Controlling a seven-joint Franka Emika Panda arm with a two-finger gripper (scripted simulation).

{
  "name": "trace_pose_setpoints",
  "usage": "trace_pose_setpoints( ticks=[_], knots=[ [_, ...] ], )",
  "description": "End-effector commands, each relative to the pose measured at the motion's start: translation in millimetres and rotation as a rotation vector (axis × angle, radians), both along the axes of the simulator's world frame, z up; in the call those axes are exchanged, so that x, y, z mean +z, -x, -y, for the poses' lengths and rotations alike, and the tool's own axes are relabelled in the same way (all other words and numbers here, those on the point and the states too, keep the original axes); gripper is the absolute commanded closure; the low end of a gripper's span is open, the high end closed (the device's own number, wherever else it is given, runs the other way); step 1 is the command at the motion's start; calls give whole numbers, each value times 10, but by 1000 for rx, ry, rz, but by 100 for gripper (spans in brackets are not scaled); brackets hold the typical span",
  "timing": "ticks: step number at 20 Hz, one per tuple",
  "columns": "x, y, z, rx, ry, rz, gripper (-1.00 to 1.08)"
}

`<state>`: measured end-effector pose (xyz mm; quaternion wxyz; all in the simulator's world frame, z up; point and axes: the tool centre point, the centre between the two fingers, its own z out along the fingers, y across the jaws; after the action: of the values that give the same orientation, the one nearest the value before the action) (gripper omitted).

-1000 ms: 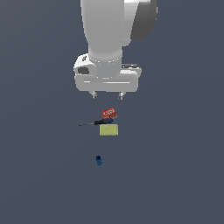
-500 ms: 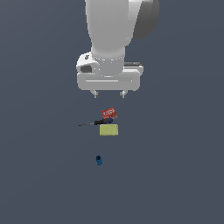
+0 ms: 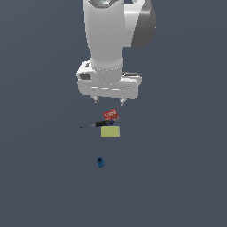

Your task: Pick up a designated object from a clutter of objects.

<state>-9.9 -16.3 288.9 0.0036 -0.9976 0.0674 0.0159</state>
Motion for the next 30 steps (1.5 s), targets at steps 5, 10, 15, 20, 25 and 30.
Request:
trace_pose_setpoints(
  ticks=[5,10,15,20,25,30],
  knots=[
    [-298,2,86,-161,-6,1,-92],
    [-579,25,173,-318,-10,2,-92],
    [-854,68,265,-477,-11,2,-92],
    [-1121,131,361,-637,-10,2,-92],
    [-1379,214,461,-797,-6,2,-92],
    [-1625,316,565,-959,0,4,-92]
  ],
)
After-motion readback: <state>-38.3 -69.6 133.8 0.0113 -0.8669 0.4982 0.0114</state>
